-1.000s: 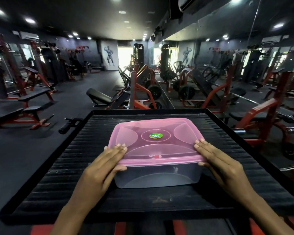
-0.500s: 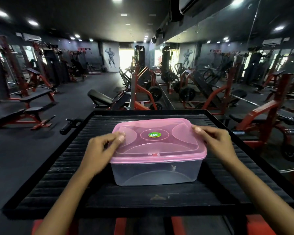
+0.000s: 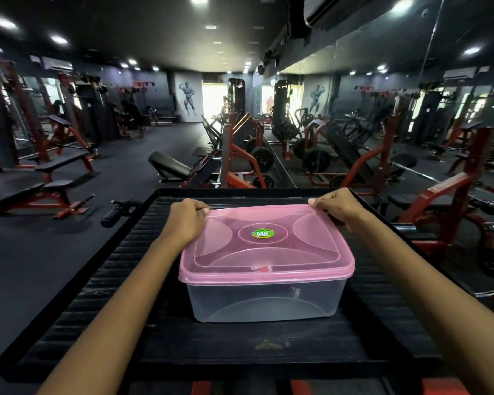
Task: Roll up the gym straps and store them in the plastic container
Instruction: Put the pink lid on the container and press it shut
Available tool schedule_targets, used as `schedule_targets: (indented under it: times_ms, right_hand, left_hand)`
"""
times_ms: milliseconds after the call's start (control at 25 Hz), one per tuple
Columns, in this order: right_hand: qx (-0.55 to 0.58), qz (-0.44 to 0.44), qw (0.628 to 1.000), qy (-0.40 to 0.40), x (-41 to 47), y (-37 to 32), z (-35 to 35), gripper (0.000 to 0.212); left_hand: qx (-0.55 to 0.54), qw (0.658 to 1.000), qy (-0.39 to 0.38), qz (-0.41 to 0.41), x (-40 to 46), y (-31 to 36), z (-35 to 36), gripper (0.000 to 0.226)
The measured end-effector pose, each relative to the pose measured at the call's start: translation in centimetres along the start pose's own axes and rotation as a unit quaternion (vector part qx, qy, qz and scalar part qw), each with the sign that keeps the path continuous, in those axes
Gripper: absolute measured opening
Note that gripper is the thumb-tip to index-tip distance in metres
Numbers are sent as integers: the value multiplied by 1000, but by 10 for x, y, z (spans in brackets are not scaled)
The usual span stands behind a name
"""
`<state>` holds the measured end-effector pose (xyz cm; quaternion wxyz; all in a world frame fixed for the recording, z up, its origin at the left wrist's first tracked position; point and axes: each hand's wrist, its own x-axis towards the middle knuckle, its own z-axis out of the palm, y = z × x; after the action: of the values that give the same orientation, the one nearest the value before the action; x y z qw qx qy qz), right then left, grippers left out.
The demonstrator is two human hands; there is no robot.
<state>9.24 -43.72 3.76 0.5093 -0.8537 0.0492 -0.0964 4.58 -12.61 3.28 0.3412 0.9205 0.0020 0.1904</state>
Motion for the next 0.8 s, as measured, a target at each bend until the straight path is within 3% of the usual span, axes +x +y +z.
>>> schedule_targets:
  times_ms: [320,520,600,680,720,800]
  right_hand:
    - [-58,35,996,57,5,-10,9,23]
    - [-82,36,996,16,9,-13,8,24]
    - [-100,33,994,15,10,-13,7,22]
    - [-149,-1,989,8,5,-17,4,19]
    - [-177,-25,984,1,2,-19,3,22]
    - [-222,-51,974,-14,-4,-19,4,31]
  left_hand:
    - [0,1000,10,7,2,1,3,24]
    - [29,999,-14,-2,9,-4,7,23]
    - [70,997,3,29,7,-1,4,25]
    - [124,984,37,124,-1,6,1,41]
    - [123,977,3,176,-5,12,0,55]
    - [101,954,-160,233,-13,28,-1,76]
